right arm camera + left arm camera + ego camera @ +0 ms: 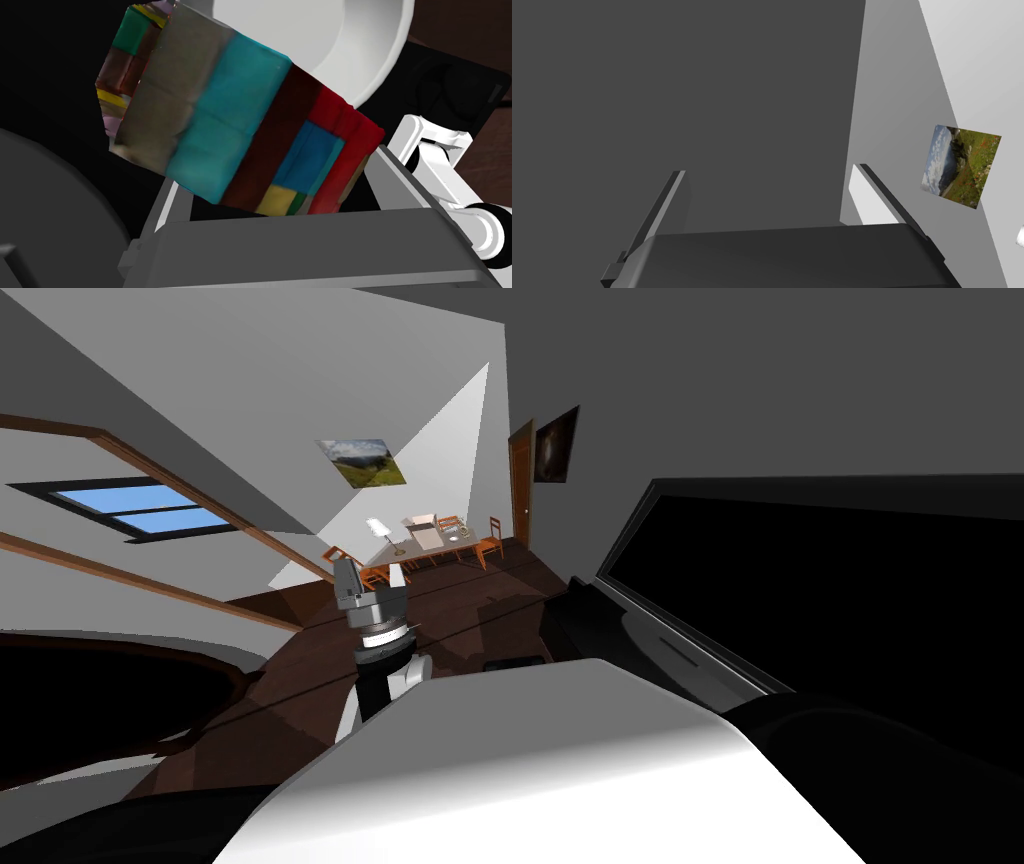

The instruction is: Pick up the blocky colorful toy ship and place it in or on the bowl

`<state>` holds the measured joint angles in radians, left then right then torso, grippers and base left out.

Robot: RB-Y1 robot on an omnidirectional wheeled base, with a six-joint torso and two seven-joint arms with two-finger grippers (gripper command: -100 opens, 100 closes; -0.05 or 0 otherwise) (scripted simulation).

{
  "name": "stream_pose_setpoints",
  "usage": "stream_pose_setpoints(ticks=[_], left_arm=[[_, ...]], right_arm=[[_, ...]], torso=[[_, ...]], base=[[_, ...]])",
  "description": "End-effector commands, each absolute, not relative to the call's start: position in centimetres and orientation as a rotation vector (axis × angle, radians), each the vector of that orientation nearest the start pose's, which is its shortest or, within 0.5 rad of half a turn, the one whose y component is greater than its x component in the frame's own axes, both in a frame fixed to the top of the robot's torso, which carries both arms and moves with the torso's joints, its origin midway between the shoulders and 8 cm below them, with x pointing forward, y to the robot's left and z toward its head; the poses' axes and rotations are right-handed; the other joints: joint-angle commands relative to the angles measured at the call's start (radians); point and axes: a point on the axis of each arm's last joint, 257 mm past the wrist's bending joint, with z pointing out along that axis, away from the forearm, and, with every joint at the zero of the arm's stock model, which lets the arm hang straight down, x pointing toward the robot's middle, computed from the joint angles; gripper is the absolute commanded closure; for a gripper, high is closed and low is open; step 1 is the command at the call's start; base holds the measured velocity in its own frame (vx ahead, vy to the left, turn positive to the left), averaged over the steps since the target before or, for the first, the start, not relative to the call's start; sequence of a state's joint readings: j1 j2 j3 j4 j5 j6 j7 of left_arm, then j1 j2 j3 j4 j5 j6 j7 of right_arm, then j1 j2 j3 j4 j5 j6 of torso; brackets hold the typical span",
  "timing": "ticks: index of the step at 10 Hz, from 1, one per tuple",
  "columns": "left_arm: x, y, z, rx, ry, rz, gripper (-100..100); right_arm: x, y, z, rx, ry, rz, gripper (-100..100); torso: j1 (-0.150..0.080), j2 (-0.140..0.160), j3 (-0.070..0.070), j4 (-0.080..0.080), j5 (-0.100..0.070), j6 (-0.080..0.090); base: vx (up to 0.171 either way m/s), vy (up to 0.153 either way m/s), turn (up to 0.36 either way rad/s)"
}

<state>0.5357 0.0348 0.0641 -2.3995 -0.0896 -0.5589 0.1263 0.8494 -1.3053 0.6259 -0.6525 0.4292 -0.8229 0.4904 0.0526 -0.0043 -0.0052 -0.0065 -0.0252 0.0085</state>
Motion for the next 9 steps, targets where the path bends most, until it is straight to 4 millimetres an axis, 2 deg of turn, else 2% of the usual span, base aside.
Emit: stream_pose_setpoints(ticks=[1, 3, 4, 5, 6, 7, 8, 9], left_arm=[[30.5, 27.5, 7.5, -0.489, 0.575, -1.324, 0], [30.5, 27.5, 7.5, -0.489, 0.575, -1.324, 0], [30.5, 27.5, 7.5, -0.489, 0.575, -1.324, 0], [30.5, 27.5, 7.5, -0.489, 0.575, -1.325, 0], [30.5, 27.5, 7.5, -0.489, 0.575, -1.324, 0], [30.5, 27.5, 7.5, -0.489, 0.575, -1.324, 0], [30.5, 27.5, 7.5, -0.489, 0.575, -1.324, 0], [30.5, 27.5, 7.5, -0.489, 0.575, -1.325, 0]], right_arm=[[-23.9, -64.8, -38.0, -0.474, 3.239, 0.073, -100], [-26.1, -64.8, -36.9, -0.447, 3.275, 0.070, -100], [-26.2, -63.3, -37.8, -0.416, 3.236, 0.074, -100], [-26.6, -63.6, -37.3, -0.400, 3.242, 0.056, -100], [-28.7, -63.3, -36.4, -0.384, 3.277, 0.065, -100], [-28.8, -63.3, -36.3, -0.382, 3.280, 0.066, -100], [-28.6, -62.1, -37.2, -0.353, 3.239, 0.057, -100], [-28.8, -62.4, -36.8, -0.341, 3.240, 0.040, -100]], torso=[[0.000, 0.000, 0.000, 0.000, 0.000, 0.000], [-0.002, -0.001, 0.000, 0.000, -0.001, -0.001], [-0.001, 0.001, 0.000, 0.000, 0.000, 0.000], [-0.002, 0.001, 0.000, 0.000, 0.000, -0.001], [-0.002, 0.001, 0.000, 0.000, 0.000, 0.000], [-0.001, 0.002, 0.001, -0.001, 0.001, 0.001], [0.000, 0.002, 0.001, 0.000, 0.001, 0.001], [-0.001, 0.001, 0.000, -0.001, 0.001, 0.000]], base=[[0.015, -0.050, 0.218], [0.009, -0.038, 0.064], [0.002, -0.044, 0.187], [0.000, -0.055, 0.134], [0.002, -0.032, 0.010], [0.002, -0.009, -0.024], [0.007, -0.034, 0.227], [0.007, -0.052, 0.144]])
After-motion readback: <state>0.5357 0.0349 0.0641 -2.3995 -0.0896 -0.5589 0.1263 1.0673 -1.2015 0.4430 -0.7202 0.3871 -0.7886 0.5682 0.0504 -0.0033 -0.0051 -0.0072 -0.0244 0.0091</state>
